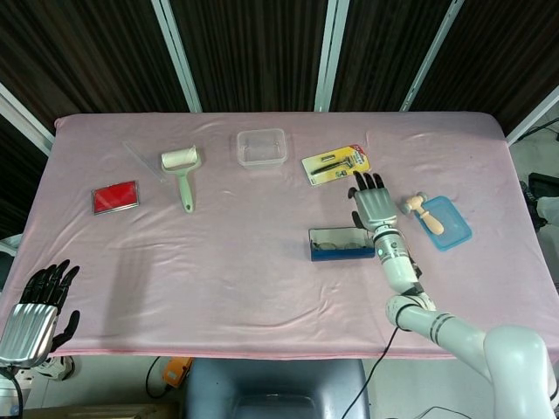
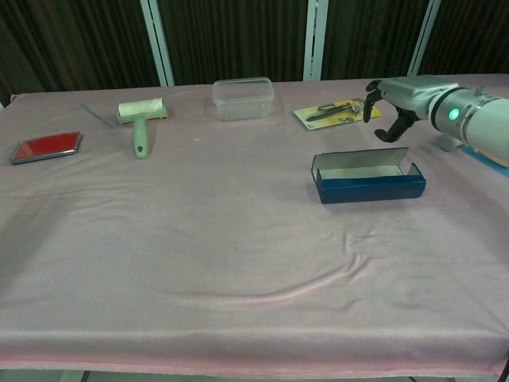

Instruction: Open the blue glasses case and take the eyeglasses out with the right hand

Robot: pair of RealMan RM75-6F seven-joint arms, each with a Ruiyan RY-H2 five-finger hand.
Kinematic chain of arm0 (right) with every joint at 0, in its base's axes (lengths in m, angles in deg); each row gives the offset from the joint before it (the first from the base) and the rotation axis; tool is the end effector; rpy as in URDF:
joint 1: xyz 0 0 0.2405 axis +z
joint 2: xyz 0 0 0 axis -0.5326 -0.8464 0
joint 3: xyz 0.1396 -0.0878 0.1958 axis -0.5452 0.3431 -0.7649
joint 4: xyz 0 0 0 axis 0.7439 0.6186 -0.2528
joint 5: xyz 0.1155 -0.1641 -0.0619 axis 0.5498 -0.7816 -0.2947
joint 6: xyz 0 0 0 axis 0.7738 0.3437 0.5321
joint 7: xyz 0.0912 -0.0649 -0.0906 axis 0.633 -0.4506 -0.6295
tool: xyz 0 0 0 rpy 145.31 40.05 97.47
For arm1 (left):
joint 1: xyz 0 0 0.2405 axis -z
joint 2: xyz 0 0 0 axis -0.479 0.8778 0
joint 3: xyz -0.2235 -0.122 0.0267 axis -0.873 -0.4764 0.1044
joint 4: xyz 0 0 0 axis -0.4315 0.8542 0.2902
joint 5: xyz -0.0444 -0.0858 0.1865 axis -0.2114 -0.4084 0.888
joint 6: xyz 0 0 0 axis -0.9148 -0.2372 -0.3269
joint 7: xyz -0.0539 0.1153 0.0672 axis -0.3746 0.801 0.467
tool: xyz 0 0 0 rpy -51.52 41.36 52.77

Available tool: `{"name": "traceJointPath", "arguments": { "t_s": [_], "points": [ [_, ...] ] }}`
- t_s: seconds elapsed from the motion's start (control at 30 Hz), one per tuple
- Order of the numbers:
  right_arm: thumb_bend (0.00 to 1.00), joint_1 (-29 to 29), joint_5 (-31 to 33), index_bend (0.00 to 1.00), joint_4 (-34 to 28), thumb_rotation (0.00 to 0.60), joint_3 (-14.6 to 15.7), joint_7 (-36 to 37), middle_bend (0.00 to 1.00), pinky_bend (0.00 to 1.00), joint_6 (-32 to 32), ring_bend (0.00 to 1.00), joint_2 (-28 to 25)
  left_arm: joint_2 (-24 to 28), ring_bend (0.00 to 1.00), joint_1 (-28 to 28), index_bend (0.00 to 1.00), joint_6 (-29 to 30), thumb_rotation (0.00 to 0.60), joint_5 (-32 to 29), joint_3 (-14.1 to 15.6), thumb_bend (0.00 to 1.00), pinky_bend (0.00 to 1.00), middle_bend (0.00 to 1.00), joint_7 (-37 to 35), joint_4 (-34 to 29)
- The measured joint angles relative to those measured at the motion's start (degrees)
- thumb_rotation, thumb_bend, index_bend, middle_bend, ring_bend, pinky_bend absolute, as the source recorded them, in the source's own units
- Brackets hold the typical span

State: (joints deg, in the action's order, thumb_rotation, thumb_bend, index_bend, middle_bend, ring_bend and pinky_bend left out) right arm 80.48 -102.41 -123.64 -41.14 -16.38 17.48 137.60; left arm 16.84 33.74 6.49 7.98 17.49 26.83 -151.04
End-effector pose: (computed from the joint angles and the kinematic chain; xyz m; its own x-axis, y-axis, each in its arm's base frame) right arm -0.1999 -0.4410 -0.0009 0.5868 -0.1890 0.7874 -0.8096 -0.1202 0.5745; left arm -0.3044 0.1694 0.1367 0.5122 0.0121 0.8588 0.8528 -0.1257 -0.5068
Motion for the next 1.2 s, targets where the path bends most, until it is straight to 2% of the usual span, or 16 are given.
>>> {"name": "traceJointPath", "arguments": {
  "t_s": [0.13,0.23,0.4,0.47,0.57,0.7,0.9,1.2],
  "points": [
    [0.58,-3.0,-5.9,0.45,-7.0,0.6,2.5,2.4,0.14,0.07,4.4,0.05,-4.4,-0.1,0.0,0.1,0.0,-0.2,0.6,0.3,0.2,0.43,0.1,0.0,0.2,0.0],
    [0.58,-6.0,-12.2,0.45,-14.8,0.6,5.3,4.1,0.14,0.07,9.0,0.05,-9.1,-0.1,0.0,0.0,0.0,0.0,0.6,0.5,0.3,0.43,0.1,0.0,0.5,0.0],
    [0.57,-11.2,-23.5,0.44,-27.3,0.6,12.1,6.9,0.14,0.04,15.3,0.05,-17.6,-0.2,0.0,-0.1,0.0,0.3,0.6,0.7,0.3,0.43,0.1,0.0,0.6,-0.1],
    [0.55,-13.2,-26.7,0.43,-30.8,0.6,15.1,7.5,0.14,0.03,17.0,0.04,-20.3,-0.2,0.0,-0.1,0.0,0.4,0.6,0.9,0.4,0.43,0.1,0.0,0.6,-0.1],
    [0.53,-15.1,-28.6,0.43,-32.5,0.6,17.0,7.4,0.14,0.03,18.4,0.04,-21.4,-0.1,0.0,-0.2,0.0,0.6,0.6,1.3,0.6,0.43,0.1,0.0,0.4,-0.1],
    [0.51,-14.7,-27.2,0.42,-32.1,0.6,16.2,7.0,0.13,0.03,16.9,0.04,-20.1,-0.1,0.0,-0.2,0.0,0.8,0.6,1.6,0.7,0.43,0.1,0.0,0.2,0.0],
    [0.51,-11.7,-22.3,0.42,-31.1,0.6,13.3,4.8,0.13,0.03,11.6,0.04,-16.8,-0.1,0.0,-0.1,0.0,0.5,0.6,1.5,0.8,0.43,0.1,0.0,0.2,0.1],
    [0.51,-7.0,-13.3,0.43,-29.0,0.6,10.7,-4.7,0.13,0.03,6.3,0.04,-11.1,0.0,0.0,0.1,0.0,0.2,0.6,1.5,0.8,0.43,0.1,0.0,-0.1,0.1]
  ]
}}
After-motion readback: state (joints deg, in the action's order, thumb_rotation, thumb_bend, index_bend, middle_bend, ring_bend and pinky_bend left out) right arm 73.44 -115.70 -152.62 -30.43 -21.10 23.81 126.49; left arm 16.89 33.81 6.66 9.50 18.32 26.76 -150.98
